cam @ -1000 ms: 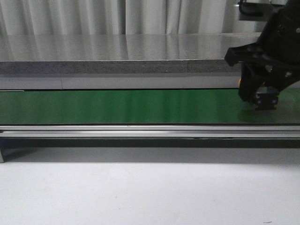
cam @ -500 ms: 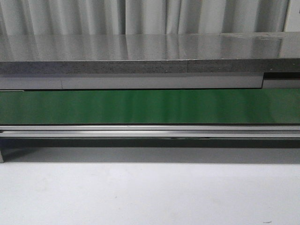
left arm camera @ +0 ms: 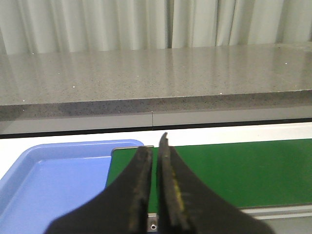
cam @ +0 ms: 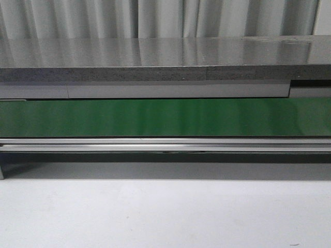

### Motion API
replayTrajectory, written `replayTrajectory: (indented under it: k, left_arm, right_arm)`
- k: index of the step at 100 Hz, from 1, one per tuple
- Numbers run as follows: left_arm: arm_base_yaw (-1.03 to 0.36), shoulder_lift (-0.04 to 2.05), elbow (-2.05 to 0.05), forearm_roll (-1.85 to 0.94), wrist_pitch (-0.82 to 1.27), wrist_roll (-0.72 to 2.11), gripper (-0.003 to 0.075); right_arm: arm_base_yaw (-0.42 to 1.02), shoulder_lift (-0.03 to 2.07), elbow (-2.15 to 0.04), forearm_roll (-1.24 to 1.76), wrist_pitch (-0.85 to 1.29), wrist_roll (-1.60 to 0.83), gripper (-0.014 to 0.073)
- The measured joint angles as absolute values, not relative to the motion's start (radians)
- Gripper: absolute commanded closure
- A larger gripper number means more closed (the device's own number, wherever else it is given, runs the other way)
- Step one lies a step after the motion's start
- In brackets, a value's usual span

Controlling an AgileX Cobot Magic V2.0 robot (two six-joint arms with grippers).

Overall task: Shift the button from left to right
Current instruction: 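Lift the button with the right gripper over the green tray, then lower the button into the green tray and open the right gripper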

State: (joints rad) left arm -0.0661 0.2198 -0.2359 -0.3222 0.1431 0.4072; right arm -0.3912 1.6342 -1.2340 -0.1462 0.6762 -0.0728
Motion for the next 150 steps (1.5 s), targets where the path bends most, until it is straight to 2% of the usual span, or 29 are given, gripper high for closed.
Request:
replayTrajectory:
  k: [49, 58, 78, 83, 124, 150]
  left_arm:
    - [-0.066, 0.22, -0.236, -0.322, 0.141, 0.407, 0.0715]
    - [-0.066, 0.22, -0.236, -0.322, 0.141, 0.407, 0.0715]
    - [-0.066, 0.22, -0.236, -0.322, 0.141, 0.407, 0.0715]
    - [-0.066, 0.22, -0.236, -0.322, 0.141, 0.407, 0.0715]
    - [-0.066, 0.22, -0.236, -0.322, 0.141, 0.407, 0.0715]
    - [-0.066, 0.22, -0.236, -0.322, 0.141, 0.407, 0.0715]
  right_arm:
    - [-0.403, 1.846, -1.235, -0.137, 0.657, -0.073, 0.0444]
    - [-0.403, 1.856, -1.236, -0.137, 0.654, -0.073, 0.0391]
    - [-0.403, 1.86, -1.236, -0.137, 0.652, -0.073, 0.019]
    - [-0.403, 1.86, -1.236, -0.139, 0.65, -0.071, 0.0169]
    - [-0.407, 1.845, -1.239, -0.137, 0.636, -0.02, 0.0168]
    - [-0.349, 1.706, -1.239, -0.086, 0.584, -0.016, 0.0168]
